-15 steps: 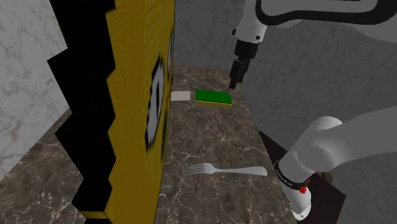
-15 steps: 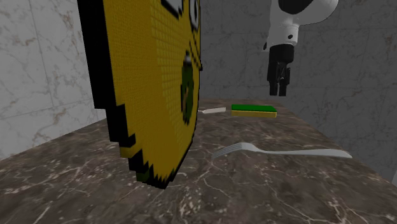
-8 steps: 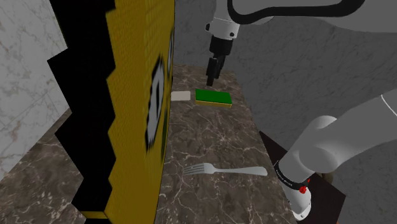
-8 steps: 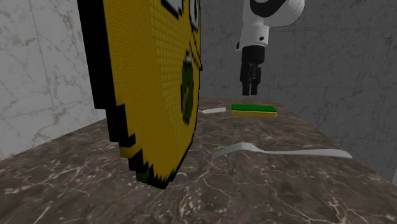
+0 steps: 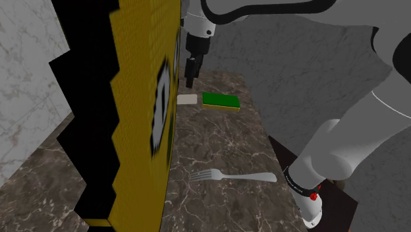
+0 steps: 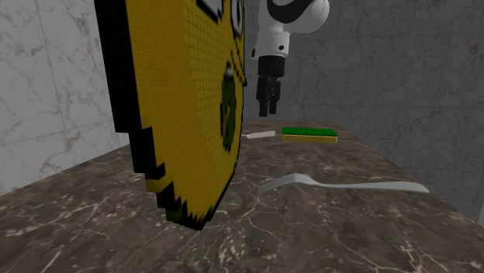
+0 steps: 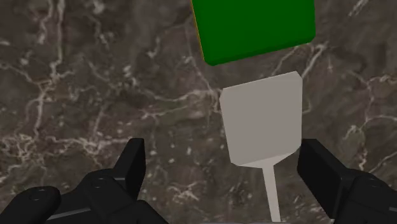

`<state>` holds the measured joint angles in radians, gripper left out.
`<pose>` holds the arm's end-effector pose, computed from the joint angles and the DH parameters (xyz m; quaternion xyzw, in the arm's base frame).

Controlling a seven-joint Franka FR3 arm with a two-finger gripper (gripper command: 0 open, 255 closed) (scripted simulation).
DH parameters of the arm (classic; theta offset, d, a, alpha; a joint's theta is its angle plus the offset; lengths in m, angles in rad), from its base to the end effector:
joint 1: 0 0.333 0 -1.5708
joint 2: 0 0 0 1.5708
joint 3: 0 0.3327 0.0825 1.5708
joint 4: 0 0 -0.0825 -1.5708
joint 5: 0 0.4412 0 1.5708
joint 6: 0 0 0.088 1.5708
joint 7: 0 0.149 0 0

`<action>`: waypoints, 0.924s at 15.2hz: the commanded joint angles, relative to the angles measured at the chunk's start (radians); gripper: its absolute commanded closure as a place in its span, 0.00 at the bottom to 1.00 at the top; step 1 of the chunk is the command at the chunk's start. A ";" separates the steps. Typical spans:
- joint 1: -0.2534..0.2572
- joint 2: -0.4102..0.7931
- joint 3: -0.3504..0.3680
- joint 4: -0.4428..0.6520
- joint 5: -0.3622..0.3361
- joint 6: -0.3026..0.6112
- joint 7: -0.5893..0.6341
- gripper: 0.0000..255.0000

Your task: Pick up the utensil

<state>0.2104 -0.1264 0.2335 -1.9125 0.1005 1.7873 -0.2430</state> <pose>0.5143 0.2632 0.5091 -0.9449 -0.3254 0.0044 0.0342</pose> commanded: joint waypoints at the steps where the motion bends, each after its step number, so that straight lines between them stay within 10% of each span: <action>1: 0.017 0.053 0.023 0.049 -0.020 0.018 0.000 0.00; 9: 0.106 0.297 0.102 0.331 -0.141 0.019 0.011 0.00; 14: 0.106 0.297 0.100 0.278 -0.141 0.073 0.011 0.00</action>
<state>0.3176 0.1714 0.3343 -1.6202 -0.0410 1.8460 -0.2308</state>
